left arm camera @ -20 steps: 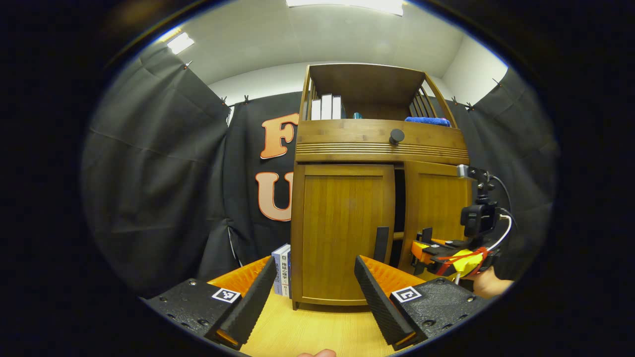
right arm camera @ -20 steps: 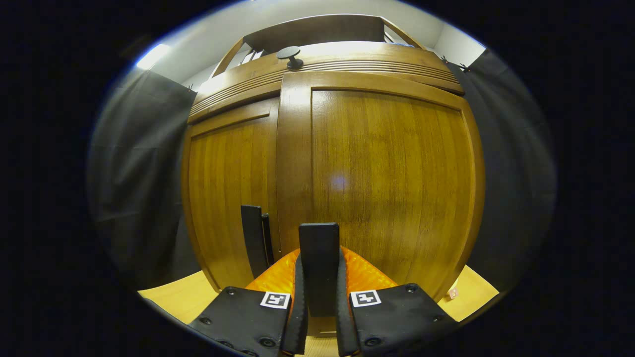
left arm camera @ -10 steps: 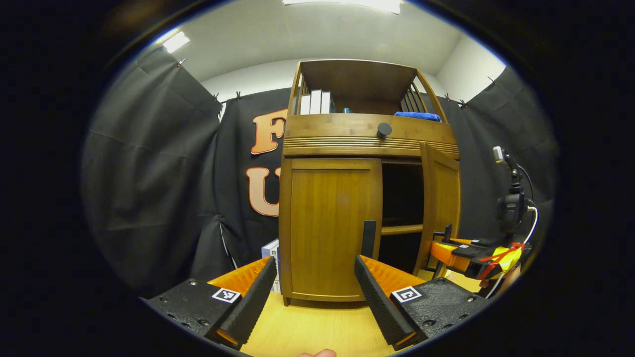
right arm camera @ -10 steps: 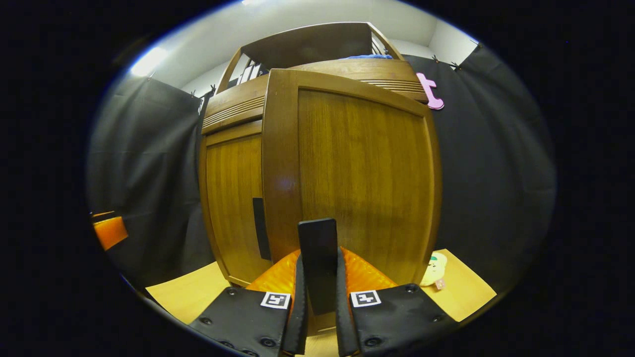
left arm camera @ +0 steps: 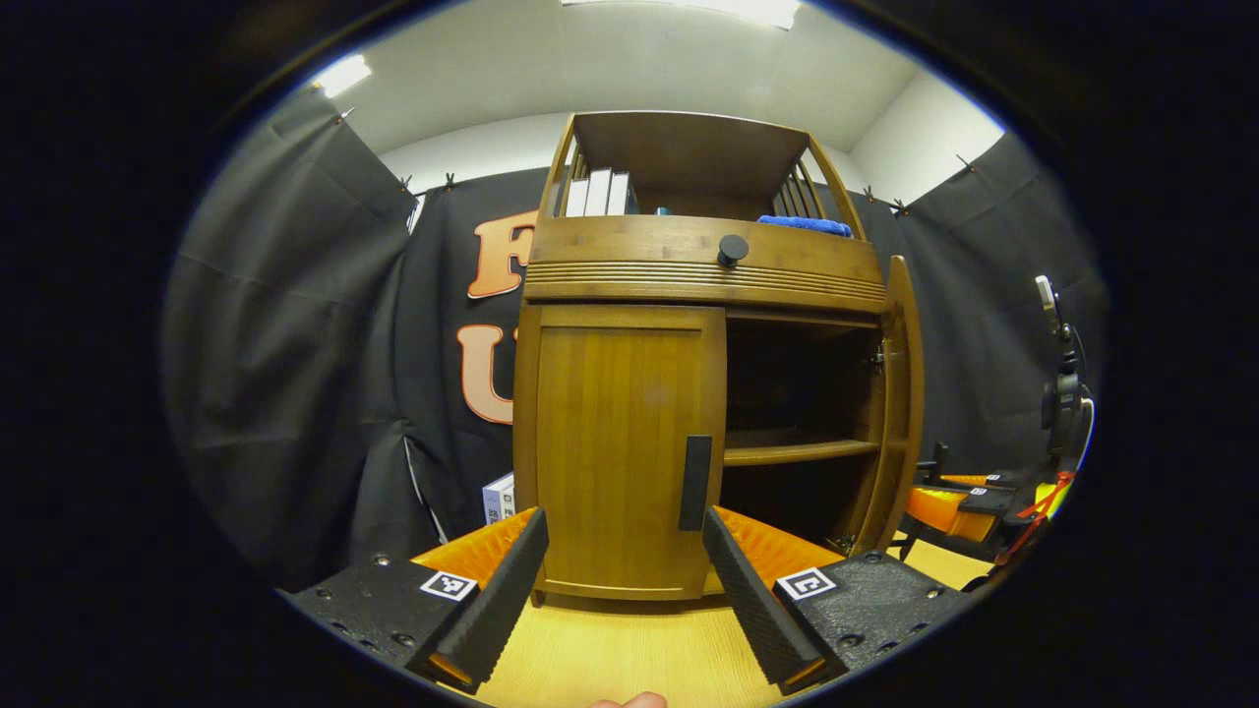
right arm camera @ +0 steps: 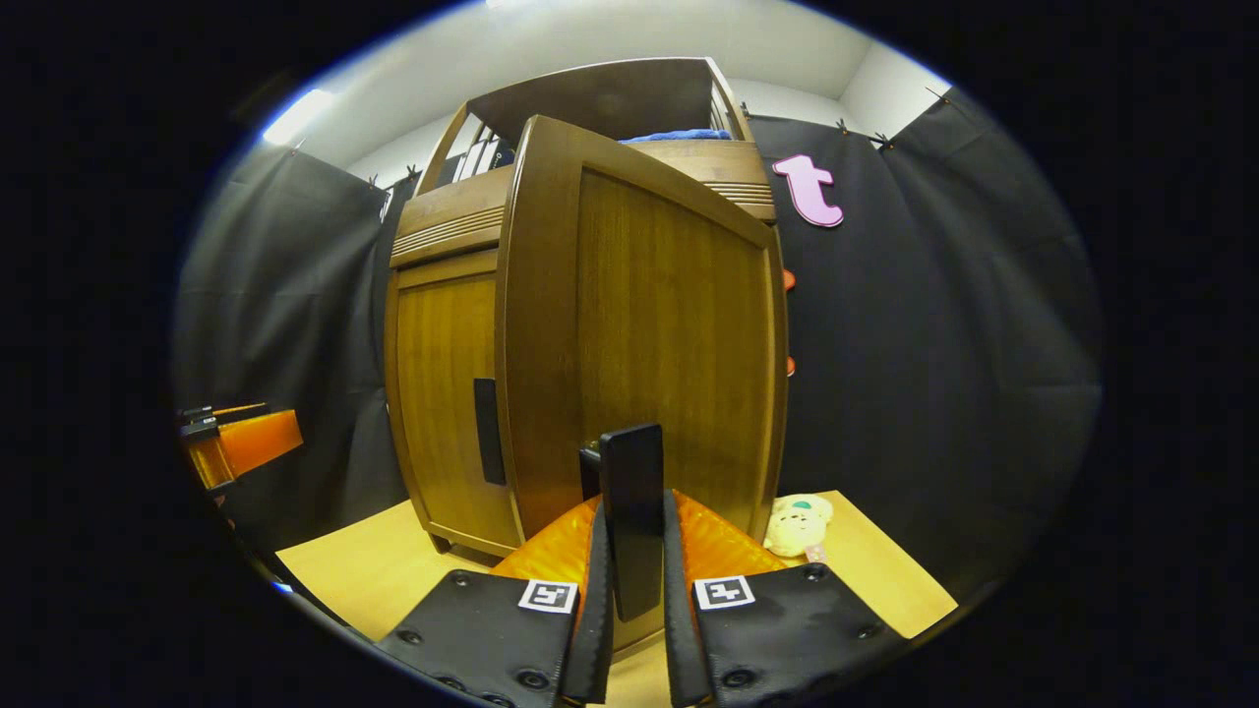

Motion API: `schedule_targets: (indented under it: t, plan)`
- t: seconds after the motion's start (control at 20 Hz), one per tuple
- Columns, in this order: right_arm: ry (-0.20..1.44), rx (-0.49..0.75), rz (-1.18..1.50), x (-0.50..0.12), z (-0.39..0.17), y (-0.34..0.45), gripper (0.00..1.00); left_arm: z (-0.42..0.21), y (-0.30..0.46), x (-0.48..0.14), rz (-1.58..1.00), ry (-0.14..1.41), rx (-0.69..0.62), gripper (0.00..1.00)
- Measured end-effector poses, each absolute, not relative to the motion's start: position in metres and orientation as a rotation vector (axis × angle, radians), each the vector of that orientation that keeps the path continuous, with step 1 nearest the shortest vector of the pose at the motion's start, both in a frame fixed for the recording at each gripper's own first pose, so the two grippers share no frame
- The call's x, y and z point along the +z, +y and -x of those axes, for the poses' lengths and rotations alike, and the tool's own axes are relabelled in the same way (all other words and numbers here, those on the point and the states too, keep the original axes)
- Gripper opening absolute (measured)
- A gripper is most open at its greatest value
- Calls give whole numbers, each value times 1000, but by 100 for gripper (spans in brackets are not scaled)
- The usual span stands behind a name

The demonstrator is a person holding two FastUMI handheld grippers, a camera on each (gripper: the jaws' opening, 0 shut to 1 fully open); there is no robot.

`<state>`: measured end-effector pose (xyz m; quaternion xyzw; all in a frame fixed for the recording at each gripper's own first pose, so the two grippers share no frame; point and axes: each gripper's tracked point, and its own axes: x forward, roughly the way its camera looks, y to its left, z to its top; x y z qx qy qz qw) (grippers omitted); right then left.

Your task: Open the right door of the double-door shoe cabinet with the right hand, and open the left door with the left hand.

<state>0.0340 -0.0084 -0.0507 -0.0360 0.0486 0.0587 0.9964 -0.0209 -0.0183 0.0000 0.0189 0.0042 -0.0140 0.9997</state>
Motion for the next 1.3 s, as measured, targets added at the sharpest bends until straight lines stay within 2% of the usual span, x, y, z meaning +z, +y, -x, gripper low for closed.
schedule_targets:
  t: [0.05, 0.15, 0.2, 0.25, 0.4, 0.45, 0.5, 0.55, 0.6, 0.75, 0.8, 1.05, 1.1, 1.2, 1.25, 1.3]
  plan:
    - [99, 103, 79, -52, -32, -15, 35, 19, -22, -1, -35, 10, -36, 94]
    - [128, 66, 90, -63, -26, -30, 25, 17, -29, -2, -29, 12, -56, 94]
    - [146, 39, 90, -71, -20, -41, 30, 15, -32, -3, -30, 11, -63, 94]
    - [151, 21, 84, -70, -13, -50, 29, 15, -35, -3, -31, 11, -71, 94]
    - [130, -11, 49, -69, -5, -67, 16, 14, -41, -5, -32, 9, -86, 94]
    - [135, -33, 55, -70, -4, -75, 24, 13, -42, -4, -31, 10, -90, 94]
    - [143, -70, 70, -71, -3, -89, 24, 12, -43, -5, -32, 11, -94, 94]
    - [171, -103, 81, -77, -3, -104, 20, 10, -45, -5, -33, 10, -97, 94]
    - [155, -122, 57, -75, 1, -116, 22, 10, -46, -4, -37, 9, -100, 94]
    - [167, -91, -27, -72, 1, -133, 4, 10, -46, -1, -47, -5, -94, 94]
    - [170, -75, -24, -71, 0, -136, 9, 9, -45, 0, -46, -8, -91, 94]
    - [195, -7, 5, -70, 0, -154, 10, 13, -31, 3, -45, -20, -54, 94]
    - [195, 7, 4, -69, -1, -157, 4, 14, -27, 3, -42, -24, -42, 94]
    - [202, 39, 11, -68, -3, -165, 4, 14, -18, 5, -34, -28, -18, 96]
    - [205, 54, 15, -69, -2, -170, 10, 14, -14, 6, -31, -29, -6, 96]
    - [208, 68, 9, -69, -2, -175, 10, 15, -10, 7, -27, -31, 3, 94]
